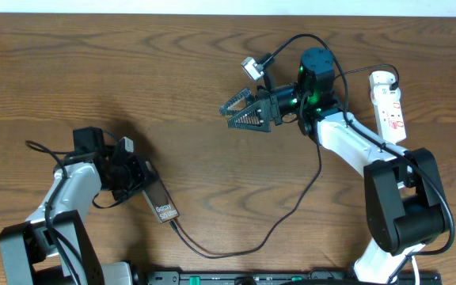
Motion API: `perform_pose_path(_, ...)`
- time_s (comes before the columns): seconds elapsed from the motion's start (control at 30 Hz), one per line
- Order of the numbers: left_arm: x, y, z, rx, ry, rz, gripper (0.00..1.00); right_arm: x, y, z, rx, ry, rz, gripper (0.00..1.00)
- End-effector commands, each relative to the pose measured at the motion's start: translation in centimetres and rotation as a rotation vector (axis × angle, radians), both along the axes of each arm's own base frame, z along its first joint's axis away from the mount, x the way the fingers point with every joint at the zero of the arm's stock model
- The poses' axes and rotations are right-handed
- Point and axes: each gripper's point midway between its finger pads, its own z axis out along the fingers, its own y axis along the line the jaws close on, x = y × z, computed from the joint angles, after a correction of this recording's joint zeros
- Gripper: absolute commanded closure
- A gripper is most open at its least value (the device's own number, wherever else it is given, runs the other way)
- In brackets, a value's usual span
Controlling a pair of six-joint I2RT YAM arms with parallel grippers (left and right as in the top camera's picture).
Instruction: Plug charger to phone and switch on socket
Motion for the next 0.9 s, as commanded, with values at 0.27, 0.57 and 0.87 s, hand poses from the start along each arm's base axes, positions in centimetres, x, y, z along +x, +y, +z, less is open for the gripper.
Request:
perform_pose_path(0.27, -1.6, -0.4, -1.3, -0.012, 0.026, 0.006, 0.92, -0.3, 0.3, 0.9, 0.008, -0.019, 0.019, 0.01)
perform_pose_path(0.57, -1.7, -0.5, -1.3, -0.013, 0.029, 0.006, 0.71, -0.4, 0.3, 0.9, 0.008, -0.019, 0.022, 0.01)
perform_pose_path(0.87, -2.0, -0.5, -1.3, -0.019, 0.045, 0.01, 0.62, -0.4, 0.3, 0.9, 0.008, -0.019, 0.021, 0.01)
